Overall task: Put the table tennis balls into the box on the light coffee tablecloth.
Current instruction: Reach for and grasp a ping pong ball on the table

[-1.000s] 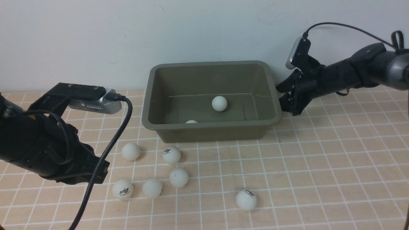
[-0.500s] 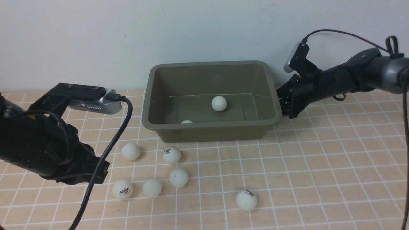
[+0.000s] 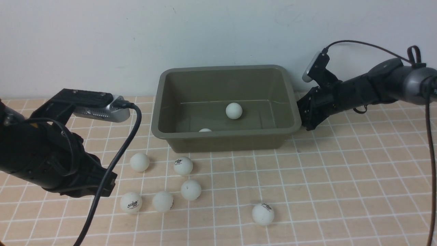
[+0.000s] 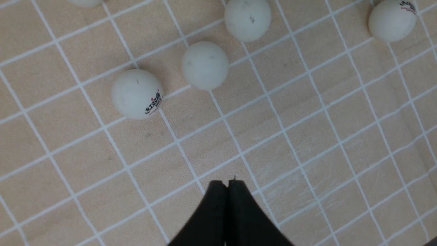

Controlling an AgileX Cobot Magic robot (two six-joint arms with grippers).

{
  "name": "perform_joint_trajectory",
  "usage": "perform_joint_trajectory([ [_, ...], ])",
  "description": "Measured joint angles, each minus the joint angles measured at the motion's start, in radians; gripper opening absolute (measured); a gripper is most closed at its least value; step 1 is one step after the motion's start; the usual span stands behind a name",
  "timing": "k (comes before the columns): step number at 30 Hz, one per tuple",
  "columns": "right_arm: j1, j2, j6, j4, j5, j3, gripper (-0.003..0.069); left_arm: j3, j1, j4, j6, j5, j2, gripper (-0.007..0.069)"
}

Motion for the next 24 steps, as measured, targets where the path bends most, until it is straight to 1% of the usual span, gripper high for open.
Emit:
perform_joint_trajectory([
  [3,-0.003,0.0,0.002,0.0,0.0,0.0,0.0363,0.0,0.0,0.0,0.001,0.0,0.0,-0.0069],
  [7,-0.029,-0.011,0.065,-0.012,0.02,0.0,0.0363,0.0,0.0,0.001,0.001,0.0,0.0,-0.0069],
  [9,-0.062,-0.035,0.147,-0.057,0.048,-0.005,0.0363,0.0,0.0,0.001,0.001,0.0,0.0,-0.0069],
  [10,-0.068,-0.037,0.161,-0.061,0.052,-0.007,0.0363,0.0,0.0,0.001,0.001,0.0,0.0,-0.0069],
  [12,-0.111,-0.069,0.238,-0.122,0.127,-0.027,0.0363,0.0,0.0,0.001,0.001,0.0,0.0,-0.0069],
  [13,-0.114,-0.069,0.243,-0.122,0.134,-0.028,0.0363,0.0,0.0,0.001,0.001,0.0,0.0,-0.0069],
  [14,-0.132,-0.083,0.267,-0.146,0.189,-0.041,0.0363,0.0,0.0,0.001,0.001,0.0,0.0,-0.0069],
  [16,-0.146,-0.1,0.281,-0.155,0.265,-0.055,0.0363,0.0,0.0,0.001,0.001,0.0,0.0,-0.0069],
  [18,-0.141,-0.114,0.286,-0.152,0.321,-0.076,0.0363,0.0,0.0,0.001,0.001,0.0,0.0,-0.0069],
  [20,-0.113,-0.125,0.291,-0.148,0.334,-0.101,0.0363,0.0,0.0,0.001,0.001,0.0,0.0,-0.0069],
  [24,-0.008,-0.142,0.342,-0.15,0.345,-0.145,0.0363,0.0,0.0,0.001,0.001,0.0,0.0,-0.0069],
])
